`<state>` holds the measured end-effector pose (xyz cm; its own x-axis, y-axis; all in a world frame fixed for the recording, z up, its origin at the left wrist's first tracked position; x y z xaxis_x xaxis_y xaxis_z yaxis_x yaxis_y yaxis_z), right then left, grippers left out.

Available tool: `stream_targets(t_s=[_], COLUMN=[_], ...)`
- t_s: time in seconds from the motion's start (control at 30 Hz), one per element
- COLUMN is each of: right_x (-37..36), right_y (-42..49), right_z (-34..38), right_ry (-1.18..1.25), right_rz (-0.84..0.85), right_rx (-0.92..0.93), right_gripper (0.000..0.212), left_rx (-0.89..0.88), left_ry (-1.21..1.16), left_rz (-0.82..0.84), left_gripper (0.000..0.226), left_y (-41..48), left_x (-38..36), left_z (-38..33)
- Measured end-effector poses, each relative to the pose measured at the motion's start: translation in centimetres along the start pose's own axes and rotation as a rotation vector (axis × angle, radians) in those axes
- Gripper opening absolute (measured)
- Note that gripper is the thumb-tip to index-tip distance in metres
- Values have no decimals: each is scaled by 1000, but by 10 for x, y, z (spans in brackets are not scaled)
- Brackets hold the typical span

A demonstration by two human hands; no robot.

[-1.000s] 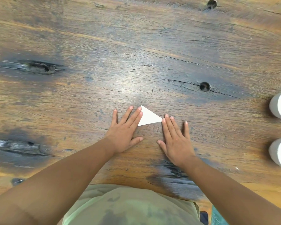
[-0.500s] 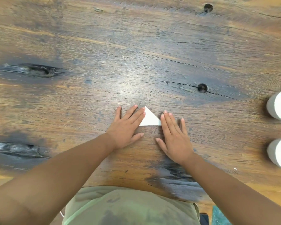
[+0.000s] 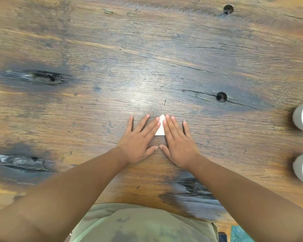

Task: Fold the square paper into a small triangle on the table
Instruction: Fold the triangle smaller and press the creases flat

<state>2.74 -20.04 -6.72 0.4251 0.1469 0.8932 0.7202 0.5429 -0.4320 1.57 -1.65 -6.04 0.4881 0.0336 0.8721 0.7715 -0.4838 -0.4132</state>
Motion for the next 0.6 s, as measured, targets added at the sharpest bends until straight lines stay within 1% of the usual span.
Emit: stream_targets(t_s=[0.3, 0.43, 0.6], right_x=[-4, -5, -8], right_y=[1, 2, 3], right_z=[1, 1, 1], right_ry=[27, 38, 41], right_rz=[-23, -32, -45], right_rx=[-1, -1, 0], right_gripper=[82, 82, 83], left_rx=[110, 103, 91], left_ry=[-40, -47, -45], left_rz=[37, 45, 67], left_gripper=[73, 75, 79], left_y=[-41, -65, -70], left_x=[-17, -23, -24], left_z=[-3, 5, 9])
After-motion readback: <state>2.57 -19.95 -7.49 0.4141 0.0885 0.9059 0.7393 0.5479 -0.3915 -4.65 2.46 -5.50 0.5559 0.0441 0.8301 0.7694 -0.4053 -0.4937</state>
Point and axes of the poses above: each hand's wrist, its own y-axis towards the middle knuckle, its own x-axis out of the back of the hand, z = x × y, the point moved 3 cm from there along y, towards the middle knuckle, and after that the axes turned 2 degrees about -y, right-handed, at the moved point
